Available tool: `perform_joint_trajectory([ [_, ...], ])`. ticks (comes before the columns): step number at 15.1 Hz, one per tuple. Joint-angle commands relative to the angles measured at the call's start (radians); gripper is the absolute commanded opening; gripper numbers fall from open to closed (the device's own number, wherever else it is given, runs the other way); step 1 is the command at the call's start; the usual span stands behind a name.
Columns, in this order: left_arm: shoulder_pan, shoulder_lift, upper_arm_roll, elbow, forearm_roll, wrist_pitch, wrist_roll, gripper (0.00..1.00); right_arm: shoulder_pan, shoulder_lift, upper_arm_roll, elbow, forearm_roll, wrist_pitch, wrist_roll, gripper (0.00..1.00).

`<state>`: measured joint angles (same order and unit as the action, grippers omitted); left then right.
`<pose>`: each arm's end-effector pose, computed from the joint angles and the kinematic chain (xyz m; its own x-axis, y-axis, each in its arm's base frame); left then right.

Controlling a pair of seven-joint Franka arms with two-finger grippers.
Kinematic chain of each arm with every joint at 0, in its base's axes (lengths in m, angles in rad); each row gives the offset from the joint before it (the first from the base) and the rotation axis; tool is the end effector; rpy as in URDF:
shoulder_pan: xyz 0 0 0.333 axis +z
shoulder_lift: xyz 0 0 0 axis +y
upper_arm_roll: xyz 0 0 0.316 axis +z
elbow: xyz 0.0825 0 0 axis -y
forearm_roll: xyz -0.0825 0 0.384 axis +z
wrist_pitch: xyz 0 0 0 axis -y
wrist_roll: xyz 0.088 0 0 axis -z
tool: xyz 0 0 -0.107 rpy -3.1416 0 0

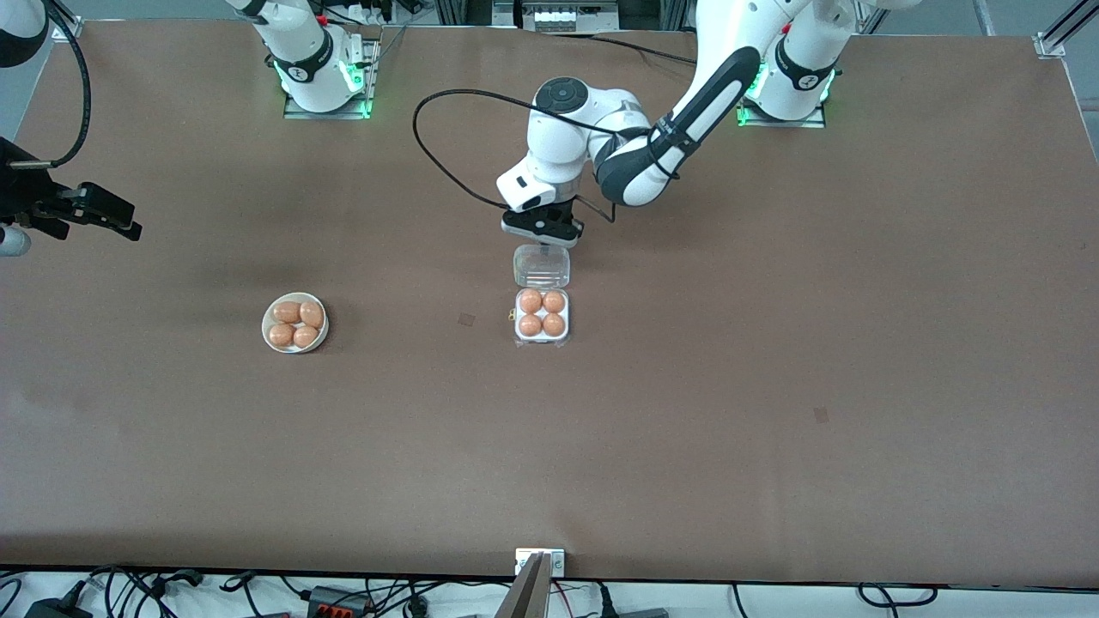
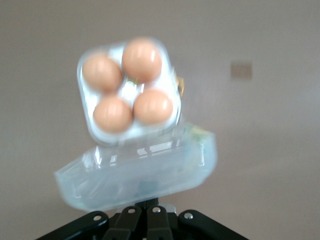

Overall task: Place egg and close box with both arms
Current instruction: 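Press the lid down onto the egg box with the left gripper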

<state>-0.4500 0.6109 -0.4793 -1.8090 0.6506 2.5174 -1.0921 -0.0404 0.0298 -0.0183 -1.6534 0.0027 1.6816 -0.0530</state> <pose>0.4180 -0.5202 0.2526 0.9429 -0.2175 0.2523 -0.2382 -0.9697 0.0543 0.5696 -0.0331 0.5782 1.0000 -0.0060 -0.0015 -0.0060 -1.0000 -0.0022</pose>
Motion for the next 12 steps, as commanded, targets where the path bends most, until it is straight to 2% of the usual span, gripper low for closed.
perform_joint_trajectory([
  [1,0.001,0.073,0.050,0.155,0.174,0.004,-0.028,0.01,-0.007,-0.004,0.004,0.004,0.019,0.003,0.001,1.00],
  [3,0.019,0.107,0.057,0.213,0.182,0.004,-0.026,0.01,-0.007,-0.005,0.004,0.006,0.013,0.004,0.001,1.00],
  [6,0.031,0.083,0.045,0.203,0.176,-0.009,-0.032,0.01,-0.004,-0.005,0.006,0.006,0.007,0.009,0.001,1.00],
  [7,0.037,0.060,0.022,0.186,0.147,-0.037,-0.032,0.01,-0.006,-0.007,0.004,0.006,0.010,0.004,0.001,1.00],
  [9,0.069,0.033,-0.036,0.188,0.068,-0.159,-0.023,0.01,-0.006,-0.008,0.004,0.006,0.013,0.001,0.001,1.00],
  [12,0.122,0.023,-0.149,0.214,0.009,-0.380,-0.020,0.01,-0.007,-0.008,0.004,0.006,0.010,-0.017,-0.002,1.00],
])
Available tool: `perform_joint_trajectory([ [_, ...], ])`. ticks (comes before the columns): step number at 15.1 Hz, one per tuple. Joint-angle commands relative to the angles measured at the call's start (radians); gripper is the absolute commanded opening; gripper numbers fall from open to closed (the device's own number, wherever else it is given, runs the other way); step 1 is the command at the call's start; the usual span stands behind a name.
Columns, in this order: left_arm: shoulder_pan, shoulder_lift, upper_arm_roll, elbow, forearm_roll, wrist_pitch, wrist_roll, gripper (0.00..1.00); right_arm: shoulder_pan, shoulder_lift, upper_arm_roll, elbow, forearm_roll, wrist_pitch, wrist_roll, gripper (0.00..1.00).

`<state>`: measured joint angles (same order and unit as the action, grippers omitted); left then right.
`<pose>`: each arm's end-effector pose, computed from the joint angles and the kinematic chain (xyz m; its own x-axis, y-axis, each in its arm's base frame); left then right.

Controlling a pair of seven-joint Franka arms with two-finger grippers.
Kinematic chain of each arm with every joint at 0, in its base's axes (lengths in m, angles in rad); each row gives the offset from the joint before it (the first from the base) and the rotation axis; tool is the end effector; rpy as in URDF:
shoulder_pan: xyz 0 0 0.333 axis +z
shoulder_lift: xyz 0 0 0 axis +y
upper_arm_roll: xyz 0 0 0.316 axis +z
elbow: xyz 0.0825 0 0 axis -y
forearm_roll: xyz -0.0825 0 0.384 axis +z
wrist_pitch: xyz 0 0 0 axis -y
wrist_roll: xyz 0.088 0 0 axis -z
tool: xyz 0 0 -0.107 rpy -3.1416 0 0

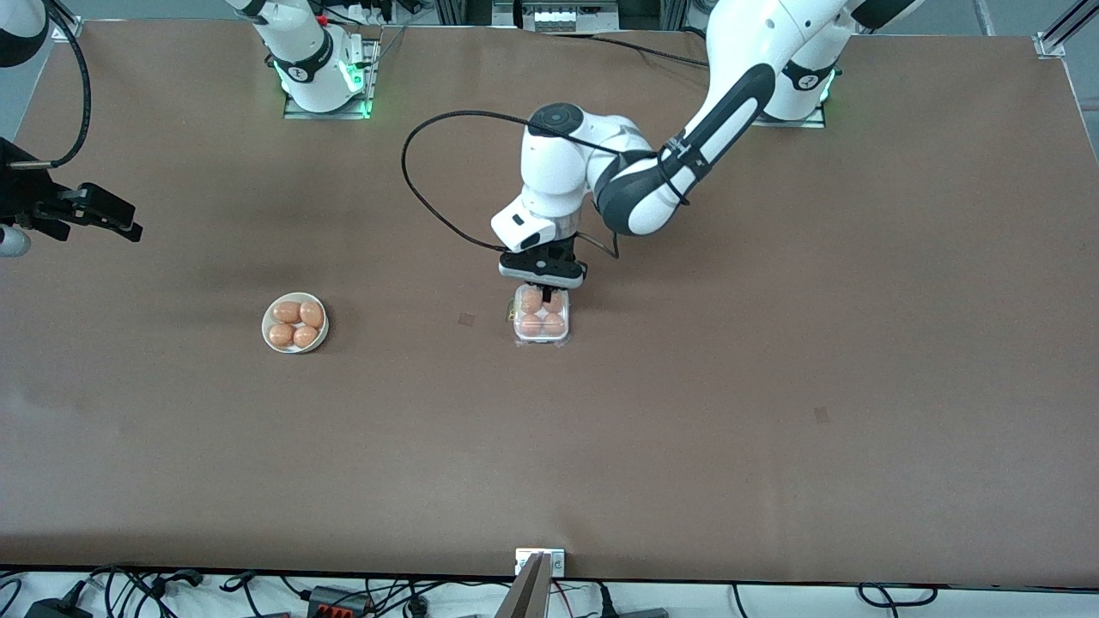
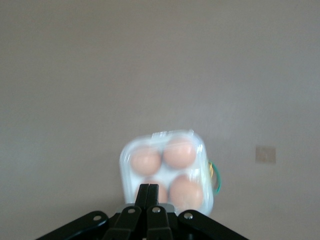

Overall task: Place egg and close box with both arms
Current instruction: 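Press the lid down onto the egg box with the left gripper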

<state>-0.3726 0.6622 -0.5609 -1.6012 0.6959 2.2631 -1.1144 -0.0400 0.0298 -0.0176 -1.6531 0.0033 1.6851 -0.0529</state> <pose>0.4782 -0.5167 0.2989 0.9581 -0.1195 0.2603 -0.1173 -0.9928 -0.0239 0.5700 -0.0324 0.5786 1.0000 -0.0051 0.0023 -0.0051 -1.0000 -0.0026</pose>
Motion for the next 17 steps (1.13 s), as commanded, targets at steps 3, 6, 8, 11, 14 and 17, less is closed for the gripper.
perform_joint_trajectory([
  [3,0.128,-0.033,-0.195,0.020,-0.056,-0.313,0.004,0.01,-0.008,-0.007,0.004,0.007,0.009,-0.022,-0.001,1.00],
  [6,0.242,-0.032,-0.310,0.061,-0.072,-0.534,0.161,0.01,-0.009,-0.008,0.002,0.009,0.009,-0.022,0.001,1.00],
  [8,0.256,-0.032,-0.326,0.101,-0.070,-0.655,0.276,0.01,-0.009,-0.008,0.002,0.009,0.012,-0.022,0.001,1.00],
  [11,0.261,-0.029,-0.315,0.119,-0.055,-0.723,0.468,0.01,-0.008,-0.008,0.004,0.009,0.007,-0.016,-0.001,1.00],
  [14,0.342,-0.032,-0.315,0.136,-0.052,-0.749,0.608,0.02,-0.006,-0.008,0.004,0.007,0.004,-0.015,-0.001,1.00],
  [17,0.431,-0.045,-0.321,0.176,-0.055,-0.767,0.796,0.08,-0.009,-0.008,0.004,0.004,0.003,-0.012,-0.002,1.00],
])
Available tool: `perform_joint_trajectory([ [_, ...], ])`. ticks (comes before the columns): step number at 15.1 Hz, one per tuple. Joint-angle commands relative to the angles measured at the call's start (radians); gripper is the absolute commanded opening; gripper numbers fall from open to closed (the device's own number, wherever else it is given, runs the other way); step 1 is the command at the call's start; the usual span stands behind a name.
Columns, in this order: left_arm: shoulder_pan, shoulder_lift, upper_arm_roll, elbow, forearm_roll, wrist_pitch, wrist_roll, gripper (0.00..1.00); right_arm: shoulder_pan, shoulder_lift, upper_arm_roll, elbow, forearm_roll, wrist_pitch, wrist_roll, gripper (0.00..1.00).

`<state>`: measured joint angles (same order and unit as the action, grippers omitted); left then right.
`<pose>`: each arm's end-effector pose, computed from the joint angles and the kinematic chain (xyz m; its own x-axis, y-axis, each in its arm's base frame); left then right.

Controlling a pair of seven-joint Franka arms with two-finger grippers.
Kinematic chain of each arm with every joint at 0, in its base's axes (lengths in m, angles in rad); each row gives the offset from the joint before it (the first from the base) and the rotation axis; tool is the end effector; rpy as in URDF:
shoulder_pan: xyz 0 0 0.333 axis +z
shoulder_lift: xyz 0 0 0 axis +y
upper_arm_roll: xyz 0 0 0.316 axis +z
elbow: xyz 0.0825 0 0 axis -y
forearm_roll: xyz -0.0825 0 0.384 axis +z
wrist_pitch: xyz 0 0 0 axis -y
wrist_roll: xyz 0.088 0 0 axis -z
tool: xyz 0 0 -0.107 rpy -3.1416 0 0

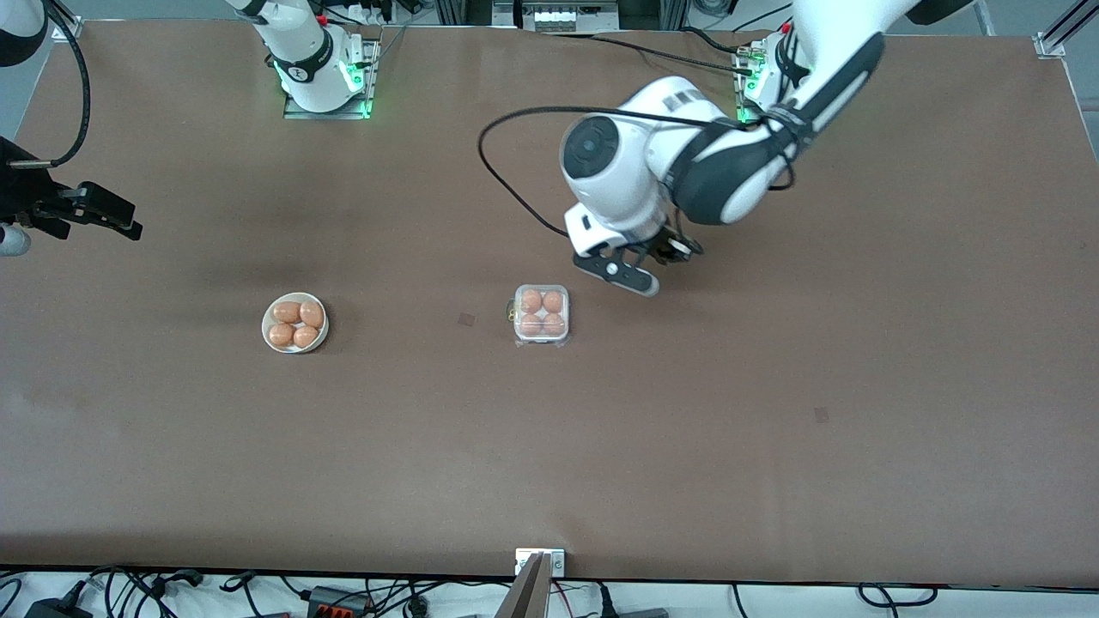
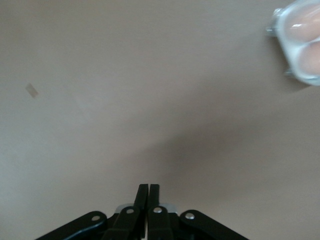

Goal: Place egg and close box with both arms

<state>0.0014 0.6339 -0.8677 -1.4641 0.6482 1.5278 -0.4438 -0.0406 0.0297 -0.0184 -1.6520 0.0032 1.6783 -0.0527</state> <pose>0.5402 -0.3739 0.3831 0.8715 -0.4282 -0.2392 -0.4839 -0.8299 -0.2777 0.5693 -0.0332 0.5786 1.0000 -0.0066 -0.0033 -0.0066 -1.0000 -0.0028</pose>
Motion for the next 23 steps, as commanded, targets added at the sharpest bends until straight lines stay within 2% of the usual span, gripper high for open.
perform_joint_trajectory([
  [1,0.075,-0.019,-0.011,0.056,-0.006,-0.057,0.170,0.08,-0.007,-0.008,0.003,0.003,0.003,0.001,-0.002,1.00],
  [2,0.098,-0.019,-0.013,0.077,-0.007,-0.075,0.189,0.09,-0.007,-0.008,0.003,0.001,0.001,0.006,-0.002,1.00],
  [4,0.147,-0.019,-0.014,0.128,-0.019,-0.101,0.235,0.20,-0.007,-0.008,0.003,0.000,0.001,0.006,-0.002,1.00],
  [5,0.178,-0.019,-0.014,0.149,-0.022,-0.103,0.284,0.37,-0.007,-0.010,0.003,0.001,0.001,0.005,-0.002,1.00],
  [6,0.211,-0.019,-0.016,0.160,-0.024,-0.103,0.330,0.68,-0.007,-0.013,0.003,0.003,0.001,0.005,-0.002,1.00],
  [7,0.245,-0.020,-0.019,0.162,-0.038,-0.103,0.347,0.87,-0.007,-0.023,0.003,0.003,0.001,0.001,-0.002,1.00],
  [8,0.276,-0.020,-0.019,0.165,-0.073,-0.103,0.350,1.00,-0.007,-0.030,0.003,0.001,0.001,-0.003,-0.002,1.00],
  [12,0.358,-0.066,0.024,0.203,-0.244,-0.104,0.372,1.00,-0.007,-0.045,0.003,-0.026,-0.002,0.001,-0.001,1.00],
  [16,0.324,-0.212,0.270,0.182,-0.506,-0.103,0.376,1.00,-0.007,-0.056,0.005,-0.045,-0.002,0.006,-0.001,1.00],
  [18,0.263,-0.290,0.434,0.143,-0.620,-0.103,0.376,1.00,-0.007,-0.056,0.005,-0.052,-0.002,0.011,-0.001,1.00],
  [21,0.168,-0.385,0.600,0.106,-0.642,-0.095,0.384,1.00,-0.008,-0.056,0.003,-0.043,0.000,0.012,-0.001,1.00],
  [23,0.154,-0.381,0.627,0.120,-0.639,-0.120,0.389,1.00,-0.007,-0.056,0.005,-0.042,0.000,0.005,-0.001,1.00],
])
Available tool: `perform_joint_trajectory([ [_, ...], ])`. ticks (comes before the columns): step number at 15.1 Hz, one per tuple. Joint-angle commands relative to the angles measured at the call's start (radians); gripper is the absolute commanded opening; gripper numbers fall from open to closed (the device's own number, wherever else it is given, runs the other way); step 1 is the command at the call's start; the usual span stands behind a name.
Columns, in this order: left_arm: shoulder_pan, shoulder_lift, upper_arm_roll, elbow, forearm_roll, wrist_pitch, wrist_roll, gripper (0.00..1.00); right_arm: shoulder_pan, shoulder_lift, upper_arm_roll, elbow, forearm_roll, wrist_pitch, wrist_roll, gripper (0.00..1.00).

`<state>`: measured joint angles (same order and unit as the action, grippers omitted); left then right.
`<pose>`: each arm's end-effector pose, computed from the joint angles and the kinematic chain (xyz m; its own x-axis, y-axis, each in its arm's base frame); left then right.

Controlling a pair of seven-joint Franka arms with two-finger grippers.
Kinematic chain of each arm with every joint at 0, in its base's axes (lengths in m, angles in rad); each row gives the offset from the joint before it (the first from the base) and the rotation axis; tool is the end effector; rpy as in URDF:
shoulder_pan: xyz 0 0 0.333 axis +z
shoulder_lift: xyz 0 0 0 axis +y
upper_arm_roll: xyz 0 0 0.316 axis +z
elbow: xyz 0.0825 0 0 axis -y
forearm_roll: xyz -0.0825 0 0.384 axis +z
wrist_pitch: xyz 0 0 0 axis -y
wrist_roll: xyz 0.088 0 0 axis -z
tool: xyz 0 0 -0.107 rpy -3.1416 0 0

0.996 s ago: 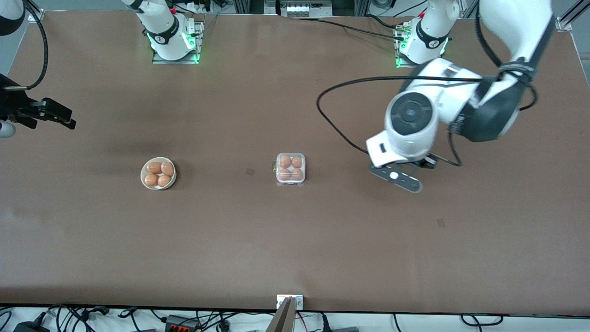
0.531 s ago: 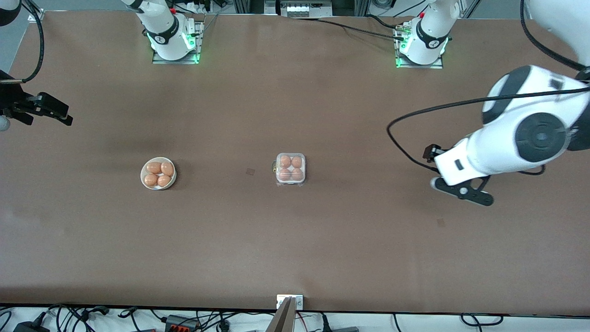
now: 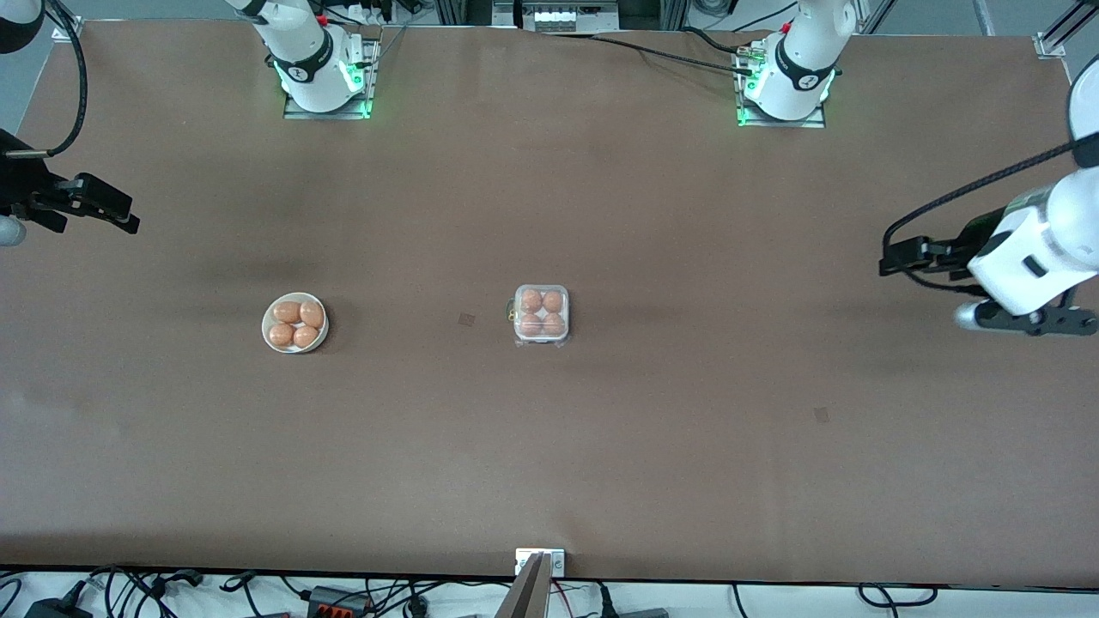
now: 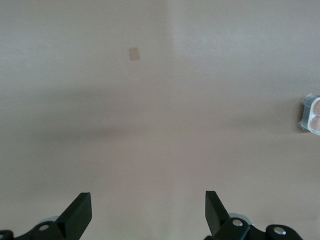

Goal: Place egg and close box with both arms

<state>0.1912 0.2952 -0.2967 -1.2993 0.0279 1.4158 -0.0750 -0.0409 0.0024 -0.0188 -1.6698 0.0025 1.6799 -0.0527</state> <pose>0.6209 -0.0344 0.5703 0.9852 -0.0269 -0.1693 -0.0196 -0.9988 0.0447 0.5615 -0.0333 0.5857 0.9999 -0.0073 0.0078 -0.0073 -1.0000 -0.0020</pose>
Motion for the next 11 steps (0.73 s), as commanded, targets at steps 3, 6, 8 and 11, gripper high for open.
perform_joint_trajectory([
  [3,-0.062,-0.071,0.123,-0.075,-0.014,0.012,0.023,1.00,-0.007,-0.028,0.005,-0.022,0.005,0.003,-0.001,1.00],
  [6,-0.151,-0.145,0.293,-0.165,-0.017,0.032,0.124,1.00,-0.007,-0.027,0.005,-0.019,0.005,0.009,-0.001,1.00],
  [8,-0.174,-0.252,0.344,-0.318,-0.019,0.093,0.130,1.00,-0.008,-0.027,0.005,-0.019,0.010,0.007,0.001,1.00],
  [11,-0.176,-0.330,0.344,-0.394,-0.020,0.146,0.127,1.00,-0.008,-0.027,0.003,-0.019,0.013,0.004,0.001,1.00],
])
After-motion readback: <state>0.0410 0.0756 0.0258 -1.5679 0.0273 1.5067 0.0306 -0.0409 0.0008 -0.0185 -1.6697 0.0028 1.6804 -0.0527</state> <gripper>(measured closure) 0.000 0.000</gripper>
